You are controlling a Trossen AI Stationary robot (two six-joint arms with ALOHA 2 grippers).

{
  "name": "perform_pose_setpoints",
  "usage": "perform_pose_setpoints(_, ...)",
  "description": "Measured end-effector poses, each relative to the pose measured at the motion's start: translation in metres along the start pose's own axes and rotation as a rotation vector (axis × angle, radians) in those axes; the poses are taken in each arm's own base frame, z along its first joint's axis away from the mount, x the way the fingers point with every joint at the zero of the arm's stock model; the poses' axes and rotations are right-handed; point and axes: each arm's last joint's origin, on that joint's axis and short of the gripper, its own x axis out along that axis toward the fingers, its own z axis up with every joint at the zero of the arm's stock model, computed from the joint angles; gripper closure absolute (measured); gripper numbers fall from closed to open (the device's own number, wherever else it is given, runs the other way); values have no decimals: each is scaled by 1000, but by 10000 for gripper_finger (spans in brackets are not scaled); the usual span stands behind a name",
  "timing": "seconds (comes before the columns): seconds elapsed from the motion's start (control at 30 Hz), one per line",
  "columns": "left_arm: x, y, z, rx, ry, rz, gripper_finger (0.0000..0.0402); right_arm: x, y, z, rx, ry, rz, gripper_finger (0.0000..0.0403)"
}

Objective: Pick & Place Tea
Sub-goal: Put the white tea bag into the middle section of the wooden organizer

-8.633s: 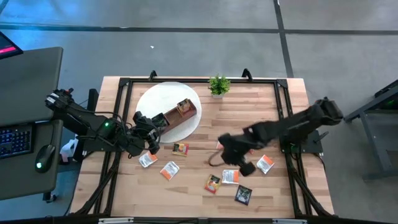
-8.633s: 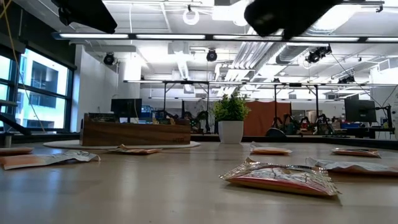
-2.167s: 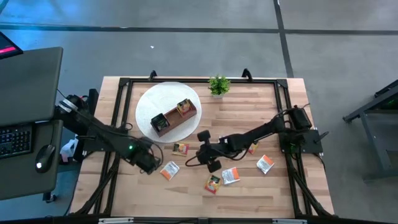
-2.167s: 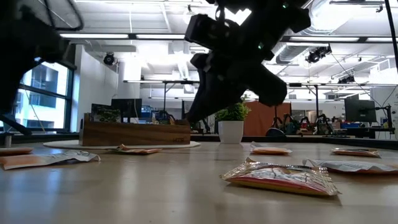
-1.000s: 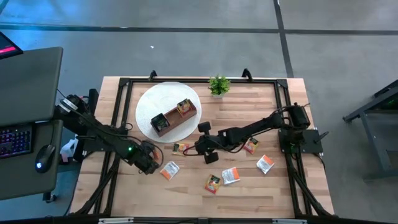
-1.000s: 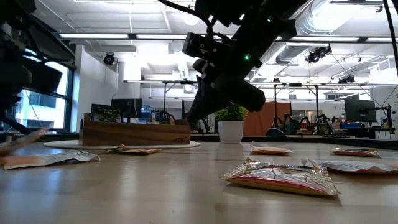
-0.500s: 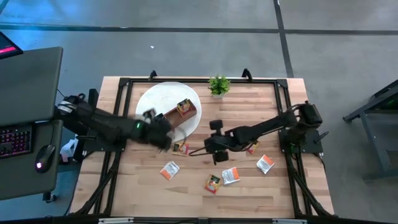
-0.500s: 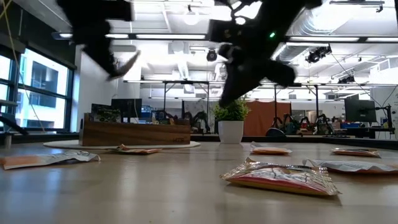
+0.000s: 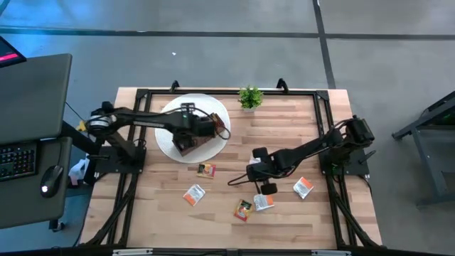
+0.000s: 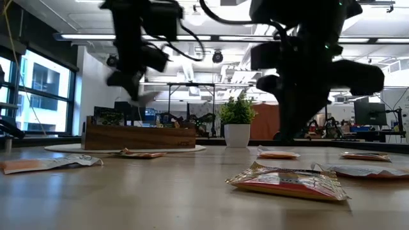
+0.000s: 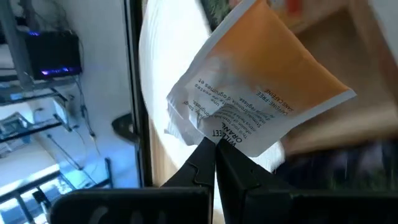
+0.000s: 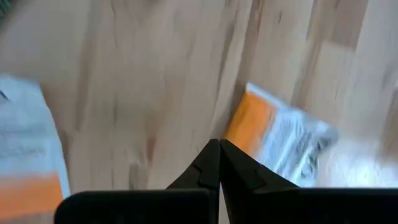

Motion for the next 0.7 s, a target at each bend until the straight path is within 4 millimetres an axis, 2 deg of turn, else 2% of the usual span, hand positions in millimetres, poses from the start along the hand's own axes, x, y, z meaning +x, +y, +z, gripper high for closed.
perform_pose_setpoints(0.23, 24, -24, 11, 137, 137, -8, 401, 4, 1, -4, 47, -2, 0, 392)
perform_pose_setpoints(0.4, 35, -31, 22, 221, 203, 43, 398, 4, 1, -1, 51, -26, 1, 395)
perform_pose_setpoints(0.53, 40, -35, 24, 316, 274, 49, 376, 4, 1, 0, 50, -43, 16, 400)
perform_pose_setpoints(0.7, 41, -35, 26, 358, 273, 51, 328, 4, 2, 1, 46, -48, 35, 396)
